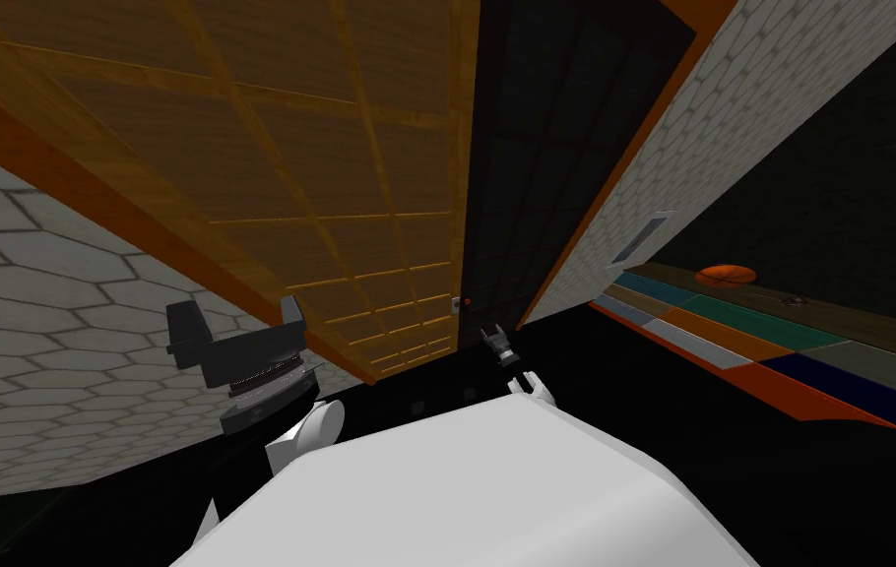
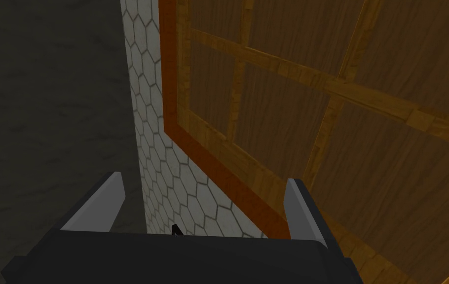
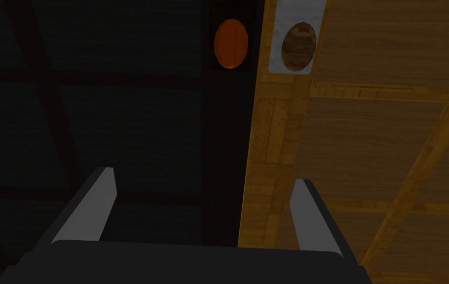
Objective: Pull the door open
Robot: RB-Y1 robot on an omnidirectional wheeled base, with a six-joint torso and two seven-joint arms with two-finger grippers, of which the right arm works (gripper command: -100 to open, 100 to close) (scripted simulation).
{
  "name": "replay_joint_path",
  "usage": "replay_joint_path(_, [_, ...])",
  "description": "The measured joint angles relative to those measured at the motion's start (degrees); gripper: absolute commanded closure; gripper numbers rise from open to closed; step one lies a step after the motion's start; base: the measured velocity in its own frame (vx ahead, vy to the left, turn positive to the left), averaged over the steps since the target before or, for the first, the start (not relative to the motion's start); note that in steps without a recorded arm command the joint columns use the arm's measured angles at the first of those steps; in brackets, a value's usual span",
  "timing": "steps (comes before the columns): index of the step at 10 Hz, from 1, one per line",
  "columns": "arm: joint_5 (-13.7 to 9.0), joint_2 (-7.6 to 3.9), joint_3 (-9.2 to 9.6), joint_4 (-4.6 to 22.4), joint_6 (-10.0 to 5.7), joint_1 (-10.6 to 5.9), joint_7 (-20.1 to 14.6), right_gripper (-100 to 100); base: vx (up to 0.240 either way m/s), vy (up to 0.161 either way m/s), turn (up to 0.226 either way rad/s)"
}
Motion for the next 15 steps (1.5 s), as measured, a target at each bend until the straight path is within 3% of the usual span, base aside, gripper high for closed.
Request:
replay_joint_path(4, [1.62,0.22,-0.91,3.77,-1.04,-1.54,2.94,-100,0.161,0.025,0.012])
replay_joint_path(6, [1.45,0.04,-1.32,4.70,-1.31,-1.49,3.38,-100,-0.112,-0.018,-0.012])
replay_joint_path(11, [0.84,-0.42,-3.01,4.10,0.26,1.52,3.64,-100,-0.176,-0.036,-0.003])
replay_joint_path(12, [0.30,-0.77,-4.01,6.57,-0.23,1.09,4.65,-100,-0.181,-0.044,0.008])
replay_joint_path(15, [-0.34,-0.69,-5.68,5.92,1.55,3.29,5.46,-100,-0.173,-0.049,0.015])
